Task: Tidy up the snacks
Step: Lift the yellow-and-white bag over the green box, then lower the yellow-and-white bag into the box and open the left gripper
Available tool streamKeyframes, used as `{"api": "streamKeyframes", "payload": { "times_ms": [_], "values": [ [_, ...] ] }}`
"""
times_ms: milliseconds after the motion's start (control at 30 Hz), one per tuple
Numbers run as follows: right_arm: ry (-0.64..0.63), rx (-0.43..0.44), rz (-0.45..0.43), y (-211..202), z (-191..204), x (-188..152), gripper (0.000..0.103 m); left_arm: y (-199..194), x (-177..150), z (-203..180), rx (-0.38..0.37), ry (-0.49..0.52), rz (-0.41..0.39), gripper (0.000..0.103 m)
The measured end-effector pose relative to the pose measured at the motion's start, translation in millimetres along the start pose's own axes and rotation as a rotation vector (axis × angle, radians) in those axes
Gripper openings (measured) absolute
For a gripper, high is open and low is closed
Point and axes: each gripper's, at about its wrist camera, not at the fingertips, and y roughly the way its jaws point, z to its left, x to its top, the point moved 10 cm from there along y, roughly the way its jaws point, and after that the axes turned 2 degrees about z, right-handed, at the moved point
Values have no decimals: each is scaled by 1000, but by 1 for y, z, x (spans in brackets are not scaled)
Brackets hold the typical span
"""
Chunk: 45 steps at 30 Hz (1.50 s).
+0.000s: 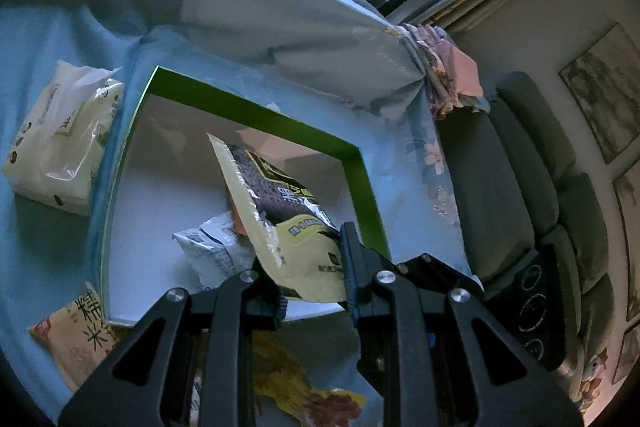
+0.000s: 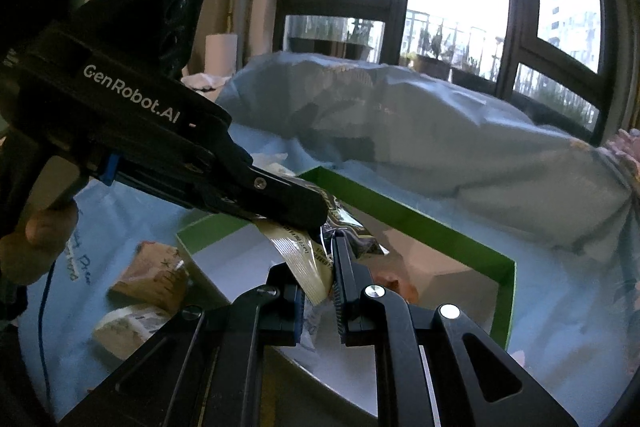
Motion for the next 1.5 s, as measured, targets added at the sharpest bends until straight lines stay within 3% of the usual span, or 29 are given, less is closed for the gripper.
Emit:
{"api": "streamKeyframes", "payload": {
  "times_ms": [600,1500],
  "values": [
    [9,4,64,19,-2,-11,13,16,0,12,71,13,13,24],
    [15,9,96,28,-4,-15,13,21,-3,19,89,5,32,24]
  ]
}}
